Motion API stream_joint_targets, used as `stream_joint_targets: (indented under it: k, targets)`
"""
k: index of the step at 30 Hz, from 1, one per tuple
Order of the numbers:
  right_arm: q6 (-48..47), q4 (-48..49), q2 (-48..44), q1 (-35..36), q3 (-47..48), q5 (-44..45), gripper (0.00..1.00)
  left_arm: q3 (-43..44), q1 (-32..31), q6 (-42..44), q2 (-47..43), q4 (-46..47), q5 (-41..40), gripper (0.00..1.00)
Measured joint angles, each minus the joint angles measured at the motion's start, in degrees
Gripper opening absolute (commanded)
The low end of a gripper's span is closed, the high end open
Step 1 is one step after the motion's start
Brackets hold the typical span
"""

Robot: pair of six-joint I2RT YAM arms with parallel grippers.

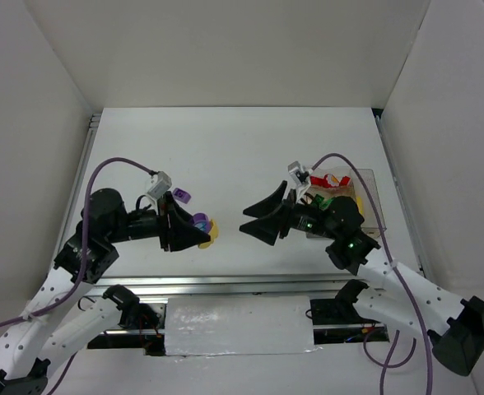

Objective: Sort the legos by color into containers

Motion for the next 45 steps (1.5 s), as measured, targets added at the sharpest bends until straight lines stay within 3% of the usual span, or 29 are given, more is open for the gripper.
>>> stream_joint_targets:
  k: [6,11,17,20,21,22,24,25,26,31,39,43,45]
  targets:
    - [5.6,15.2,6.3,11.3,-0.9,-0.3,0.73,-0.5,0.0,-1.7,-2.3,5.4,4.3,0.0]
    - [5.6,16.8,11.5,18.0,3.2,0.7,0.71,-0.5,0.0,-2.9,-2.4,6.0,5.5,0.0]
    - [4.6,17.7,12.7,20.1,5.5,1.9,0.6,-0.5,0.0,-3.0,-3.1,6.6,5.6,0.0]
    - [3.8,17.4,12.7,20.3,5.5,3.0,0.44,-0.5,0.0,-3.0,-3.2,6.8,5.9,0.0]
    - [3.4,17.2,12.7,20.3,5.5,3.3,0.31,-0.5,0.0,-3.0,-3.2,6.9,6.0,0.0]
    - [2.8,17.1,12.7,20.3,5.5,3.5,0.25,-0.5,0.0,-3.1,-3.2,7.1,6.1,0.0]
    - [2.4,17.2,12.7,20.3,5.5,3.7,0.18,-0.5,0.0,-3.9,-3.3,7.2,6.0,0.0]
    - [2.4,17.4,12.8,20.3,5.5,3.7,0.05,-0.5,0.0,-4.1,-3.3,7.2,6.1,0.0]
    - [2.4,17.5,12.9,20.3,5.5,3.6,0.0,-0.5,0.0,-4.1,-3.3,7.3,6.1,0.0]
    - [0.1,18.3,12.8,20.3,5.2,3.5,0.0,-0.5,0.0,-3.6,-3.3,7.0,5.7,0.0]
    - [-7.6,21.3,5.7,17.4,-3.2,0.0,0.0,-0.4,-0.3,-1.3,-3.2,3.5,4.5,0.0]
    - [-9.4,19.3,1.9,13.2,-4.6,-0.5,0.0,-0.3,-0.3,-1.0,-3.2,2.8,3.6,0.0]
    - [-9.2,13.6,-1.6,7.8,-5.0,3.7,0.0,0.5,-0.3,-0.2,-3.2,0.7,1.3,0.0]
